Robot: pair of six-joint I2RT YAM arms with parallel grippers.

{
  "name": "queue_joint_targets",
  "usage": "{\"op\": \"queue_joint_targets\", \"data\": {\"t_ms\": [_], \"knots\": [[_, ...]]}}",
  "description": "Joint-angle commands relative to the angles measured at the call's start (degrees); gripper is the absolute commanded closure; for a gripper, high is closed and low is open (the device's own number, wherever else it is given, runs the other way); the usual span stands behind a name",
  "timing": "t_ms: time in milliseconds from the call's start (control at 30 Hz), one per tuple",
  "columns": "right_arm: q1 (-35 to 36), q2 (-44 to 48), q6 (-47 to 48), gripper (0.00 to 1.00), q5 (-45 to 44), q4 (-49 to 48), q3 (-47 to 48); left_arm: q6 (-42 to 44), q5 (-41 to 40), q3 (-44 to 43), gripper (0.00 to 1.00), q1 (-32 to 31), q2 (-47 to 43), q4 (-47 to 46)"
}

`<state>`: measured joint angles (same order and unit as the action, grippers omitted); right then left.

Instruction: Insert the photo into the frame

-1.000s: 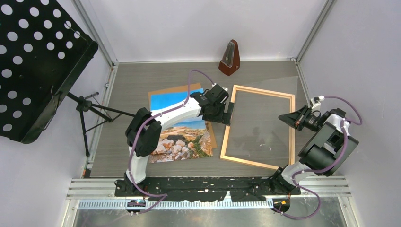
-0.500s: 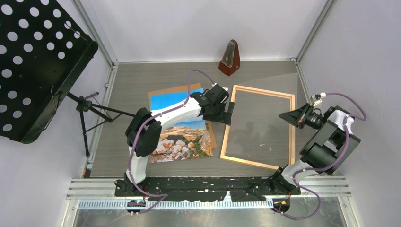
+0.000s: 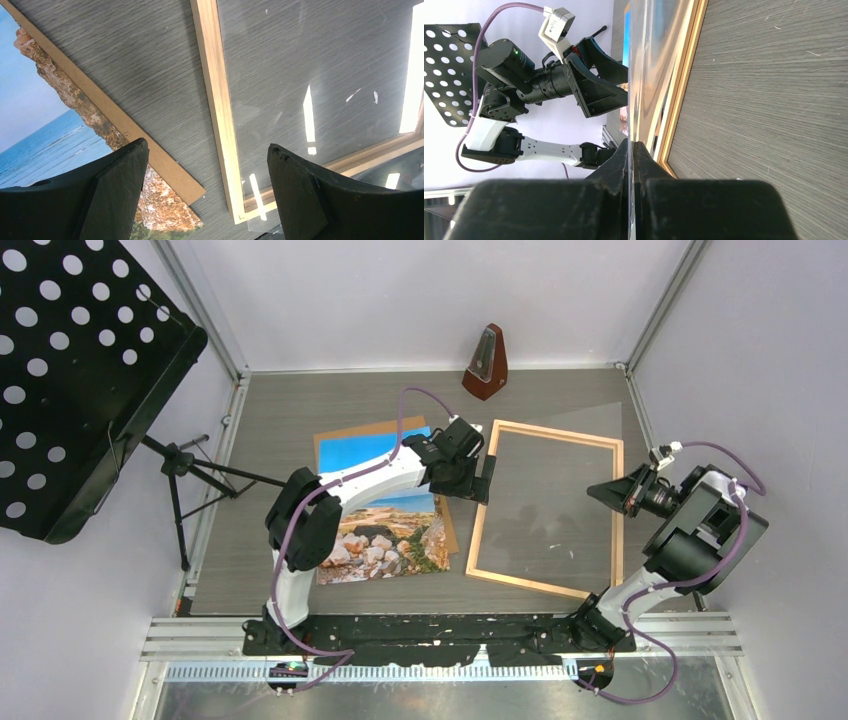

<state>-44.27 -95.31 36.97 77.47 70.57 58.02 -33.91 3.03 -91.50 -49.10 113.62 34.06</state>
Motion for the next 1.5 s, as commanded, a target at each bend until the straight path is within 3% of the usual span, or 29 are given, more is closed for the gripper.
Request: {"op": "queue_joint_targets", "data": {"t_ms": [0, 300, 400, 500, 567, 1467], "knots": [[0.46, -0.14, 4.25, 0.94, 2.44, 2.99, 1.61, 1.04, -0.38, -0.95, 0.11, 0.06, 0.44, -1.72], [0.50, -1.14, 4.14, 0.94, 0.44, -0.45, 1.50, 1.07, -0.12, -0.86, 0.11, 0.06, 0.46, -1.81], [0.44, 1.05, -5.56, 0.94, -1.54, -8.91, -0.57, 1.11, -0.13, -0.87, 0.11, 0.06, 0.46, -1.81], [0.49, 4.93, -16.62, 0.94, -4.85, -23.70, -4.82, 1.13, -0.04, -0.78, 0.11, 0.06, 0.51, -1.81], [0.86, 6.99, -21.07, 0.94, -5.61, -26.87, -5.46, 1.11, 0.01, -0.80, 0.11, 0.06, 0.53, -1.79], [3.82, 2.87, -21.45, 0.94, -12.93, -31.39, -5.16, 1.09, 0.76, -0.26, 0.12, 0.06, 0.53, -2.29]]}}
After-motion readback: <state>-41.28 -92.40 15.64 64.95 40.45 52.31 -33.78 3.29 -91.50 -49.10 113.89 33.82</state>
